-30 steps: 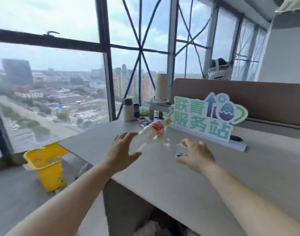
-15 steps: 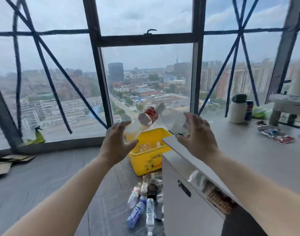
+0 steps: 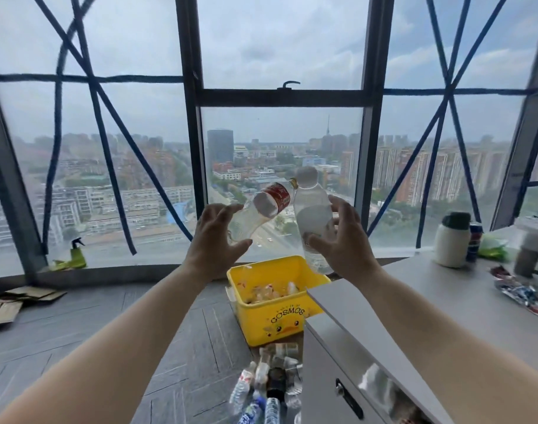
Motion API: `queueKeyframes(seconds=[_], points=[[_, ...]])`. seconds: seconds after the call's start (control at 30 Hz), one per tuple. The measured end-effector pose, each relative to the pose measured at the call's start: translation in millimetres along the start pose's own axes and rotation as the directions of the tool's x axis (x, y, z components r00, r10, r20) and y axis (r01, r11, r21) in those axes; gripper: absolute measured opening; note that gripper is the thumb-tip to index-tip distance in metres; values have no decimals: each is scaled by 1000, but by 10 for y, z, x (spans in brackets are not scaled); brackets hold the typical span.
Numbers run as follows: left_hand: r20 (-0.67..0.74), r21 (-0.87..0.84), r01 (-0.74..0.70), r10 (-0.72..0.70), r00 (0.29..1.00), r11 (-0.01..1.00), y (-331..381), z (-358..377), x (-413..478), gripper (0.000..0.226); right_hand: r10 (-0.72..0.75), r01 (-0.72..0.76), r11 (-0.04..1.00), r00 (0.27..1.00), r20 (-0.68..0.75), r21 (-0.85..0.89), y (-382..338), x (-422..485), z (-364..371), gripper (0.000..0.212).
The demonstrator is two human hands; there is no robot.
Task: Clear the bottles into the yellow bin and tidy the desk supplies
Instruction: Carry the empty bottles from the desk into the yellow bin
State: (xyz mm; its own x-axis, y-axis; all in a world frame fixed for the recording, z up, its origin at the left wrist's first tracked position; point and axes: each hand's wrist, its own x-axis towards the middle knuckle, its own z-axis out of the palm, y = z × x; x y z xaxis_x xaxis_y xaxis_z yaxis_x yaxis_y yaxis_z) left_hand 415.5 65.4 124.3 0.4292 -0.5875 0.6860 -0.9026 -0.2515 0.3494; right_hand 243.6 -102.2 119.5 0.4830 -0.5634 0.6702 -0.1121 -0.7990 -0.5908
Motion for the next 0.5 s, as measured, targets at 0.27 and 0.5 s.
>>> queueKeyframes(seconds=[0.27, 0.5], points=[[-53, -39, 16, -18, 998, 999, -714, 664, 337, 70, 49, -29, 975, 995, -88, 221, 624, 628, 838, 77], [-23, -33, 68, -69, 997, 997, -1037, 982, 767, 70, 79, -39, 961, 987, -138, 274, 1030, 926, 1138, 73]])
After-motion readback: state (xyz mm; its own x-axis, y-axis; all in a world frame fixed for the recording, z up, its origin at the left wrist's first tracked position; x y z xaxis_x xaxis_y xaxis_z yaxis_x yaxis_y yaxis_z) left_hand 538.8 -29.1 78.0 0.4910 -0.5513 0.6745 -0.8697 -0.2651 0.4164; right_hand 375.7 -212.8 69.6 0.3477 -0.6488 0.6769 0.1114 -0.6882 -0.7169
